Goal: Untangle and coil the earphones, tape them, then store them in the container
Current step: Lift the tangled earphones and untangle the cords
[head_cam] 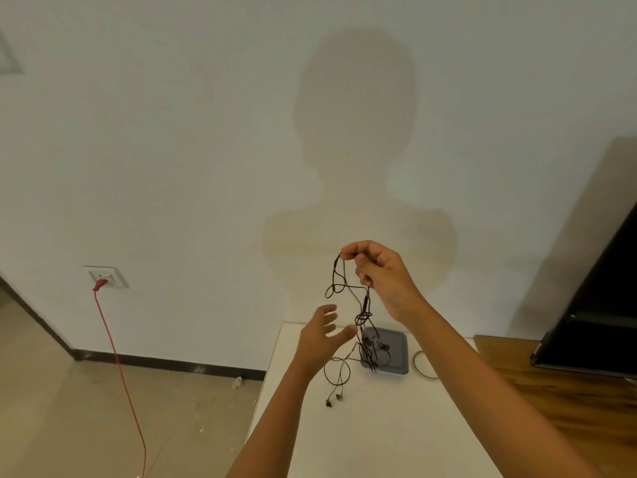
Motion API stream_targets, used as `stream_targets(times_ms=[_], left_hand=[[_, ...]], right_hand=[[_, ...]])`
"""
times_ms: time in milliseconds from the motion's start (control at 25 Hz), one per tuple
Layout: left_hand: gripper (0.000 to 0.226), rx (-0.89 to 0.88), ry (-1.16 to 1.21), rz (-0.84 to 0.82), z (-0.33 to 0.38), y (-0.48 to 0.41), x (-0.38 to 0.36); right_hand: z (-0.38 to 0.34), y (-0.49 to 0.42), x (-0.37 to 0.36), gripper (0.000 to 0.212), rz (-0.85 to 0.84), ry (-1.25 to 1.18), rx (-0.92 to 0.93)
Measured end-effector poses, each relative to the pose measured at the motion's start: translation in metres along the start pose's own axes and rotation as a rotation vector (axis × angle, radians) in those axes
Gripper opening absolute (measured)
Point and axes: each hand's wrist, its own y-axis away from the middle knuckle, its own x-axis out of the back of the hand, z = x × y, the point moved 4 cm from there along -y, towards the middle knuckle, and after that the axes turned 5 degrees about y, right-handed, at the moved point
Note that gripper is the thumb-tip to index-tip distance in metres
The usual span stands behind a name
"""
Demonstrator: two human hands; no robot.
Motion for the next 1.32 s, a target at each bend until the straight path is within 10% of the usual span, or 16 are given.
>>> stream_targets(times_ms=[160,680,1040,1200,1320], left_hand=[[0.042,-0.046,-0.232,-0.103,0.012,-0.009,-0.029],[0.003,0.159,-0.126,0.386,-0.019,-0.001,-0.002],[0.006,-0.093,-0.040,0.125,0.024,0.007,-0.014],[0.008,-0.054,-0.060,0.157,0.016,0.011,-0.002],[0.006,-0.013,-0.074,0.223,0.001,0.015,0.010]], right_hand=[[-0.021,0.008,0.000,0.030,-0.035,-0.062,0.039],[-0.008,0.046,0.113,0.027,0.524,-0.128,0.184],[0.071,0.067,0.035,0.041,-0.228,0.726,-0.160],[0.096,0.068,0.033,0.005,-0.101,0.890,-0.213],[0.081,0.065,0.042,0.009,0.047,0.543,-0.255]])
